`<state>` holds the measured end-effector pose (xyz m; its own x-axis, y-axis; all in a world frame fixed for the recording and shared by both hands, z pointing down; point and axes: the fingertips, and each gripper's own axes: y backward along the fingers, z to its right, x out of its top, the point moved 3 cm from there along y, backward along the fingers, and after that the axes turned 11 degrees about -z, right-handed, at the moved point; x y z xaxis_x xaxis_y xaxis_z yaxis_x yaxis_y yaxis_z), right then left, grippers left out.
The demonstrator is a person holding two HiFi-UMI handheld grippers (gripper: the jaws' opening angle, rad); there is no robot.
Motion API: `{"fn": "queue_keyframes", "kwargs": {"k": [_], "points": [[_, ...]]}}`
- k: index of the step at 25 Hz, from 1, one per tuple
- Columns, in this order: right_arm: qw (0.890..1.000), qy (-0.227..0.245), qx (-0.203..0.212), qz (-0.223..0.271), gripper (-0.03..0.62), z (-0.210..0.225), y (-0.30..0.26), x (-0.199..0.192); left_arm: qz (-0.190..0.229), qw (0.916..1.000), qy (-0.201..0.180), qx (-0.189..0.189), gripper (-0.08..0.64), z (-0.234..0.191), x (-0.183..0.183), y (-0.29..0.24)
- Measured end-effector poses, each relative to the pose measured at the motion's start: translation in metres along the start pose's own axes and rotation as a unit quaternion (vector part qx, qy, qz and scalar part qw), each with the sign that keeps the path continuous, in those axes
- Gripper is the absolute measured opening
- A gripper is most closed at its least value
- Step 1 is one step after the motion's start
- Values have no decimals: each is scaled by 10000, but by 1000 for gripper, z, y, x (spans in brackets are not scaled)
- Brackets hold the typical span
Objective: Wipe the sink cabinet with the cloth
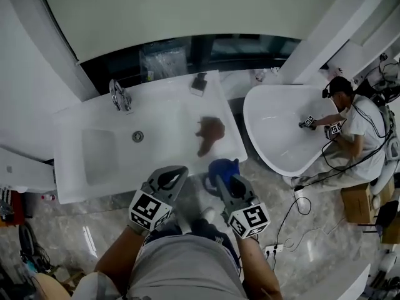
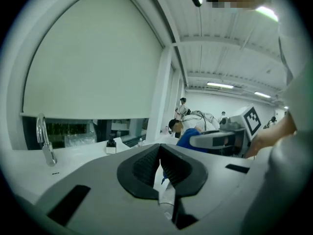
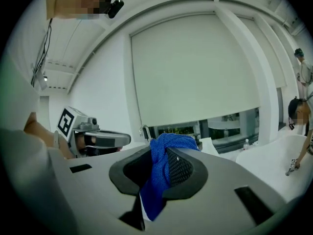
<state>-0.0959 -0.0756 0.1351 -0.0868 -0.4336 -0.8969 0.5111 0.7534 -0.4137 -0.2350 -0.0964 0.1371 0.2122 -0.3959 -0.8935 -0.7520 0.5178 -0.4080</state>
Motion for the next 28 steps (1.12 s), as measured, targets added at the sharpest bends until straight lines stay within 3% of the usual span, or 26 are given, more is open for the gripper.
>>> {"fn": "queue_keyframes", "kwargs": {"k": [7,14,20,28], "points": [[9988,191,269,364,71,-11,18,49,494,9987,-105,19,15,21,47,22],[9962,296,418,703,71,-14,26,81,808,9964,-177,182,14,26,71,41],[9944,341,441,896,71,-18,28,93,975,9947,150,278,14,18,76,52],[9948,479,329,831,71,-19,27,88,931,9946,176,420,15,13,71,55]]}}
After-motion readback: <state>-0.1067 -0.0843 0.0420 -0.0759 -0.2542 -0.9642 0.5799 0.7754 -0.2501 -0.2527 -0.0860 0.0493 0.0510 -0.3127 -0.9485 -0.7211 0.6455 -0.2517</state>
